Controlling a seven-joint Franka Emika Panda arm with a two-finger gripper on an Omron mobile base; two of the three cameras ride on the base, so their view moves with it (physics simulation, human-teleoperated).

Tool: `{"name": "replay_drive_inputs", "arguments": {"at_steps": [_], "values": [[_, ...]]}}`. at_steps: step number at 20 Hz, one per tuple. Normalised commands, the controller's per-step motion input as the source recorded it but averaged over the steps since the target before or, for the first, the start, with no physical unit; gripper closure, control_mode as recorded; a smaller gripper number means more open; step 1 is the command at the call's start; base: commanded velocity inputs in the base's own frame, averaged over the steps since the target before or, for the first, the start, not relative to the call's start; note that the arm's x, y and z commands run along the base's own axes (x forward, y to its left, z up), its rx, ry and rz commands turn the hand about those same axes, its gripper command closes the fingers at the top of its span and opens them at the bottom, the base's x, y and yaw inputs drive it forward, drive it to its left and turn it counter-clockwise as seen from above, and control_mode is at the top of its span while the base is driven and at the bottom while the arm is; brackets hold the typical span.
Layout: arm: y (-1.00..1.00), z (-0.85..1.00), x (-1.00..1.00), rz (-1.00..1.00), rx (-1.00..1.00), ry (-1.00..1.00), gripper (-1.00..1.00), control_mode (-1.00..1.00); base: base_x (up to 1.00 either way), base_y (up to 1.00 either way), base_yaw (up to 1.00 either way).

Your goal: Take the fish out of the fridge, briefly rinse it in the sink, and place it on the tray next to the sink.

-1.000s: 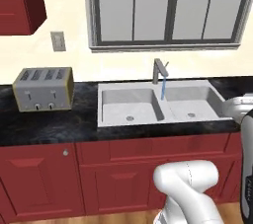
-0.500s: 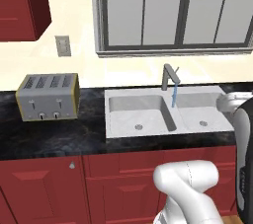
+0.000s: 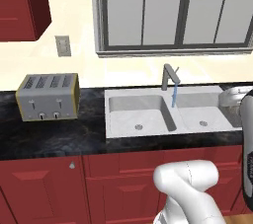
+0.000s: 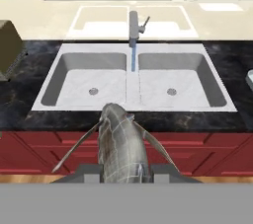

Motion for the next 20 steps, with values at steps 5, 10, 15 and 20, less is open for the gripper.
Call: {"name": "replay_drive_inputs", "arguments": {"at_steps": [5, 10, 15, 20], "values": [[-0.02, -0.11, 0.00, 0.11, 0.00, 0.01, 1.00, -1.00, 0.00, 0.00, 0.00], [-0.06, -0.04, 0.07, 0.06, 0.00, 0.00, 1.00, -1.00, 0.00, 0.00, 0.00], [-0.17, 0.00, 0.49, 0.04, 0.01, 0.02, 1.00, -1.00, 0.00, 0.00, 0.00], [-0.26, 0.00, 0.46, 0.11, 0.01, 0.01, 1.00, -1.00, 0.00, 0.00, 0.00]]}}
